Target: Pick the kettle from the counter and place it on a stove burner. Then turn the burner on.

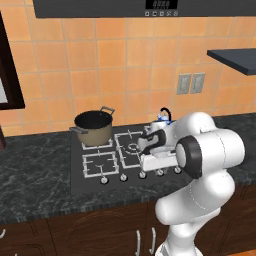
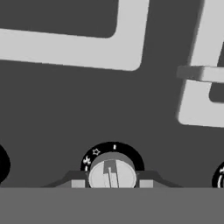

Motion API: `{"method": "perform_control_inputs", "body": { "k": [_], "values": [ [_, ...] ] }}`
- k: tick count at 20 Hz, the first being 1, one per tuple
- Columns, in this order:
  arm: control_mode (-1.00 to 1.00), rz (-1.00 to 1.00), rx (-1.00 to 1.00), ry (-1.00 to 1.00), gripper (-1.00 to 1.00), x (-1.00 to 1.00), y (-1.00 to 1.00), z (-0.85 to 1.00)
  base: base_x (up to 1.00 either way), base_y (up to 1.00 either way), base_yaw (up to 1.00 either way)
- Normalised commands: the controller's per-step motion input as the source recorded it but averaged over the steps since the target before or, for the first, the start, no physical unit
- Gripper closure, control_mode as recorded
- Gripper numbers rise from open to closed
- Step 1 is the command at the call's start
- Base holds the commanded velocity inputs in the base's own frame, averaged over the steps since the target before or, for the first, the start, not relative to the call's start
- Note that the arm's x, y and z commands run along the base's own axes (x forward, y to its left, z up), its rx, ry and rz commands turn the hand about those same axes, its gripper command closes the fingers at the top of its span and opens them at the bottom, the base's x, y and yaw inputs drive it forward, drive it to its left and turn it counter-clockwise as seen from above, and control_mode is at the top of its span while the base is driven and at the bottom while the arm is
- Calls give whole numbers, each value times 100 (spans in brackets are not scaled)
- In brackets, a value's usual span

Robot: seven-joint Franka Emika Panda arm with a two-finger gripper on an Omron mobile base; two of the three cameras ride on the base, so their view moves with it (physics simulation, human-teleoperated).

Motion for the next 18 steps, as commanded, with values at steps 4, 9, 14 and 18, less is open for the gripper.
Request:
{"method": "perform_control_inputs", "body": {
  "k": [4,9,14,18],
  "values": [
    [-100,45,0,0,100,-33,0,0,0,0,0],
    [-100,45,0,0,100,-32,0,0,0,0,0],
    [-100,39,0,0,100,-18,0,0,0,0,0],
    [-100,34,0,0,100,-10,0,0,0,0,0]
  ]
}}
